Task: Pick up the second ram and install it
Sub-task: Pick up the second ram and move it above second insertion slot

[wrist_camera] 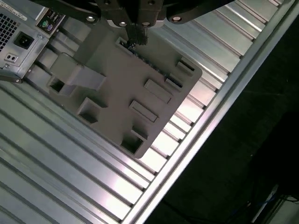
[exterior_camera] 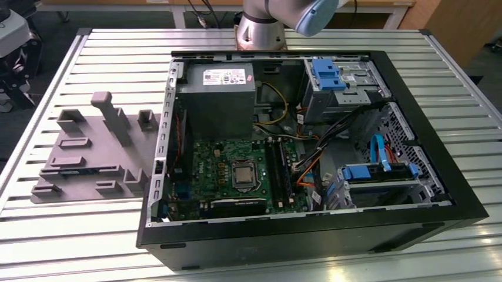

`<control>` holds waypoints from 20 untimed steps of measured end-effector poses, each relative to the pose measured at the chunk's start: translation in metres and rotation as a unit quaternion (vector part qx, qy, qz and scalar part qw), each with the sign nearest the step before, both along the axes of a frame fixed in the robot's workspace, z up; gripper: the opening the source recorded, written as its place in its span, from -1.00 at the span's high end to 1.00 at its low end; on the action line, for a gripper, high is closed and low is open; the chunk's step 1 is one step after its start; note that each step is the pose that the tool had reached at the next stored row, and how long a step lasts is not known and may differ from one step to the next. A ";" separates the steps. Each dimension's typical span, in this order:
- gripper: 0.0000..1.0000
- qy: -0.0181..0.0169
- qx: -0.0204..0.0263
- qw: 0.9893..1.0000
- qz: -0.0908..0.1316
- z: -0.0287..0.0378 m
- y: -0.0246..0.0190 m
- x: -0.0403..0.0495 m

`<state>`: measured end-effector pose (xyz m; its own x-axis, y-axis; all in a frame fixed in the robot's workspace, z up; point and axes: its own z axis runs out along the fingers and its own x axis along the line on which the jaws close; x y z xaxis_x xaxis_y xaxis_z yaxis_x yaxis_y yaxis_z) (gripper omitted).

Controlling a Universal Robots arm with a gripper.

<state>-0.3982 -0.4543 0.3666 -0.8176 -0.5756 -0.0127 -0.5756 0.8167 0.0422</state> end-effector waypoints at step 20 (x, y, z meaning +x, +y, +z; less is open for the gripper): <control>0.79 0.000 0.000 0.990 0.141 -0.0014 -0.0004 0.0000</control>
<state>-0.3982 -0.4547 0.3653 -0.6246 -0.7808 -0.0126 -0.7805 0.6237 0.0420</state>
